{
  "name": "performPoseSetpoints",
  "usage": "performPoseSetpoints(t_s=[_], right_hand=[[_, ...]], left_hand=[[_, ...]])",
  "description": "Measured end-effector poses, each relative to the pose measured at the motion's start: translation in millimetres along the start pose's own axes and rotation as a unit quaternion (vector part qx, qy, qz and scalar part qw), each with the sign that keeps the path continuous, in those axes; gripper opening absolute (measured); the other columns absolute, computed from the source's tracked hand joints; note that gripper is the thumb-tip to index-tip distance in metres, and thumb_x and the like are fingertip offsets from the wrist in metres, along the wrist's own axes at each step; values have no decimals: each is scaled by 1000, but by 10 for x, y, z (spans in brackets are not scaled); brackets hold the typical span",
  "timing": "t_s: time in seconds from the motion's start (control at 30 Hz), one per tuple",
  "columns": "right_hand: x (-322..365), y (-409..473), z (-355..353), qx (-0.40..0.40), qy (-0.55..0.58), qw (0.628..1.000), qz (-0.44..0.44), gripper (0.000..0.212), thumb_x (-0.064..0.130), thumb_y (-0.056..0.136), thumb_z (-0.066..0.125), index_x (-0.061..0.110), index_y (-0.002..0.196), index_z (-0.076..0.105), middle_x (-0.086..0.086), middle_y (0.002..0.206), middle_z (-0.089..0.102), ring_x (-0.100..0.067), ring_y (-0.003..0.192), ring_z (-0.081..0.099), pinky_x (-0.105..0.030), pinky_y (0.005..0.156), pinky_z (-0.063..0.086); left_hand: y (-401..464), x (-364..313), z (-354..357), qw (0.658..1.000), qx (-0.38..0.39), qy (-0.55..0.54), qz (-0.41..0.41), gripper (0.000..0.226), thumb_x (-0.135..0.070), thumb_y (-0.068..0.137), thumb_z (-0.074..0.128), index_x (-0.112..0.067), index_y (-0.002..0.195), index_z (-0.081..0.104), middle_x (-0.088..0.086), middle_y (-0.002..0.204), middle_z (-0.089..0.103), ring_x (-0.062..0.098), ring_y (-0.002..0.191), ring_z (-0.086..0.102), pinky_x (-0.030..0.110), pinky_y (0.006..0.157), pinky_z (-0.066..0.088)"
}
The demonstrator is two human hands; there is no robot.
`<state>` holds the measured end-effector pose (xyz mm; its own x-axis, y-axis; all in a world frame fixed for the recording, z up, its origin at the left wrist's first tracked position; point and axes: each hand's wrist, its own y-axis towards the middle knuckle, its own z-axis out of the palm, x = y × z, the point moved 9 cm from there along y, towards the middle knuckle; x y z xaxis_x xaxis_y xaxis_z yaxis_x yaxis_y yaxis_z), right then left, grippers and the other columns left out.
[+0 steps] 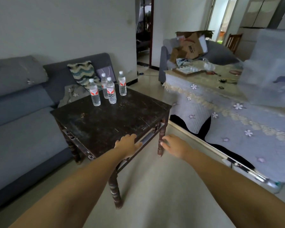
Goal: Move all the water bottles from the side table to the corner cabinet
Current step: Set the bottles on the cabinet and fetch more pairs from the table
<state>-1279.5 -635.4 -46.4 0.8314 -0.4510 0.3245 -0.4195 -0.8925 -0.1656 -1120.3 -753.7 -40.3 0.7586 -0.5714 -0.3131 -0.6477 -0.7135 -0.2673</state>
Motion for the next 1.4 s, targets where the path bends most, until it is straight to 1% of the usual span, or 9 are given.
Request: performPoseSetpoints(t_s=[0.13, 0.2, 0.33, 0.5, 0.63, 0.97, 1.2, 1.3, 1.4], right_hand=[[-223, 682, -126, 15, -2, 1000, 5, 42, 41, 100, 42, 15, 132, 51, -11, 128, 54, -29, 115, 57, -35, 93, 45], [-272, 1057, -178, 19, -2, 1000, -16, 39, 39, 100, 43, 12, 126, 54, -11, 126, 56, -29, 116, 56, -35, 94, 44], [-337, 1897, -414, 17, -11, 998, -58, 47, 43, 101, 40, 15, 138, 47, -8, 139, 49, -27, 125, 52, -41, 105, 42], [-476, 2844, -746, 40, -22, 992, -118, 48, 45, 101, 38, 18, 140, 44, -5, 142, 46, -25, 126, 52, -40, 104, 44], [-694, 3414, -778, 63, -20, 992, -109, 49, 45, 101, 37, 18, 141, 44, -6, 142, 46, -26, 127, 51, -40, 106, 42], [-432, 4922, -566, 103, -16, 985, -140, 50, 44, 102, 35, 15, 143, 43, -9, 141, 47, -27, 127, 51, -38, 103, 43], [124, 5982, -628, 108, 33, 982, -150, 48, 42, 101, 39, 15, 140, 46, -9, 138, 51, -26, 125, 52, -37, 104, 43], [226, 6310, -513, 117, 82, 982, -125, 47, 41, 100, 43, 14, 138, 48, -10, 136, 54, -26, 124, 55, -35, 101, 43], [309, 6680, -354, 132, 130, 978, -93, 53, 42, 98, 49, 13, 141, 44, -10, 139, 53, -25, 125, 54, -32, 100, 42]], left_hand=[[621, -96, -100, 1000, 8, -7, -7, 59, -54, 94, 42, -21, 143, 36, 9, 143, 44, 31, 132, 42, 49, 109, 35], [936, -92, -152, 1000, 4, -10, -16, 59, -54, 94, 41, -21, 143, 36, 9, 142, 44, 32, 131, 43, 50, 108, 36], [1648, -46, -361, 998, -18, -32, -56, 60, -54, 94, 42, -20, 143, 36, 9, 142, 44, 31, 130, 45, 51, 108, 37], [2479, -81, -669, 990, -49, -72, -108, 59, -53, 95, 43, -18, 143, 37, 11, 142, 44, 32, 129, 45, 49, 107, 39], [2911, -161, -721, 984, -64, -104, -126, 58, -50, 96, 43, -17, 143, 38, 11, 141, 45, 30, 129, 46, 48, 106, 40], [4034, 553, -941, 963, -92, -156, -199, 54, -49, 93, 49, -17, 136, 46, 12, 131, 52, 32, 120, 53, 48, 101, 45], [4705, 1308, -1214, 920, -121, -249, -278, 55, -44, 92, 54, -13, 137, 45, 15, 135, 53, 33, 121, 54, 41, 100, 46], [4886, 1521, -1205, 889, -138, -303, -314, 58, -41, 91, 57, -12, 139, 41, 16, 136, 54, 35, 122, 54, 42, 101, 45], [4996, 1739, -1120, 839, -157, -364, -374, 68, -40, 87, 64, -6, 140, 37, 18, 138, 51, 35, 125, 51, 45, 105, 42]])
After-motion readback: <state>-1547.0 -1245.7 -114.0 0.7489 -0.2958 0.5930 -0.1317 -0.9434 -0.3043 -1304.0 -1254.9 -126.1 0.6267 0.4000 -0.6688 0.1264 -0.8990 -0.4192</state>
